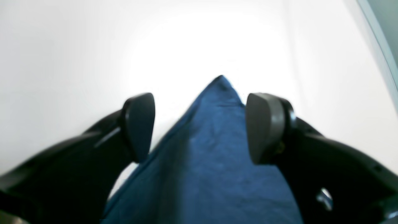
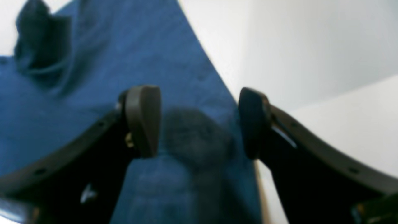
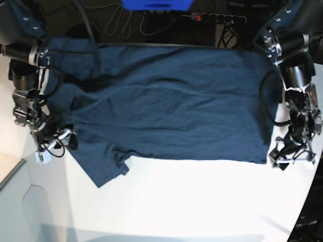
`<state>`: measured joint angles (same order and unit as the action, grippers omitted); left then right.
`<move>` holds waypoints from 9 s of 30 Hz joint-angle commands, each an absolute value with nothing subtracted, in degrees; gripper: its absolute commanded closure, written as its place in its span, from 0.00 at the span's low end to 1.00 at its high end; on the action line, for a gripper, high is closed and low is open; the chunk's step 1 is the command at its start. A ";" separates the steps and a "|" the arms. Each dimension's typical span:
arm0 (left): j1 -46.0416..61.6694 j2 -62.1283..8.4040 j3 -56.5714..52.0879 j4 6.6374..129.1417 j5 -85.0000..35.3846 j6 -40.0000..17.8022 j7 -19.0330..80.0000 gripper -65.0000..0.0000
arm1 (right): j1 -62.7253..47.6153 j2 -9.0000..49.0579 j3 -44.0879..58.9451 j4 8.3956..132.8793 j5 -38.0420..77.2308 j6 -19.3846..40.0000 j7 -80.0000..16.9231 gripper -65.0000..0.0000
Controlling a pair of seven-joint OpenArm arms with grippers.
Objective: Layout the t-shirt on the table in an organized manner, then fold the t-shirt properly
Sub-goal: 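Grasp the hem-side edge of the navy shirt with both grippers, then lift the held edge with both grippers and fold it toward the collar edge, then pull the folded edge with both grippers to flatten the shirt strip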
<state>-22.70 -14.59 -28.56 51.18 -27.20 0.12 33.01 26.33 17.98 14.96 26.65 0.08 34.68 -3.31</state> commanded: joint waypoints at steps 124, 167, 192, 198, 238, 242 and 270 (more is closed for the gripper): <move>-7.69 -20.70 -16.31 59.30 -31.78 0.13 19.47 0.52 | -10.07 7.60 22.55 87.78 4.53 33.98 -11.82 0.65; -8.22 -17.71 -16.84 63.34 -26.15 0.22 21.23 1.00 | 5.76 8.57 22.37 77.85 4.53 33.98 -24.31 0.62; -7.43 -17.63 -19.38 63.87 -26.15 0.22 21.14 1.00 | 16.84 12.18 11.30 51.47 4.35 29.93 -20.35 0.43; -7.43 -17.63 -19.38 63.87 -26.15 0.22 21.14 1.00 | 16.75 13.32 11.47 51.56 4.35 27.74 -19.03 0.43; -8.13 -17.54 -19.47 65.89 -26.15 0.13 21.05 1.00 | 14.46 12.97 6.11 67.30 4.79 27.91 -19.91 1.00; -8.40 -17.54 -19.47 67.56 -26.15 0.13 20.70 1.00 | 14.11 12.88 6.20 70.29 4.88 27.91 -19.65 1.00; -9.36 -15.08 -22.81 69.05 -26.86 0.13 21.05 1.00 | 4.44 9.36 12.35 90.42 4.88 28.00 -19.65 1.00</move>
<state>-8.69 -14.63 -22.72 67.83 -26.52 0.47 22.17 3.66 8.84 12.21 89.58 4.40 28.21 -20.93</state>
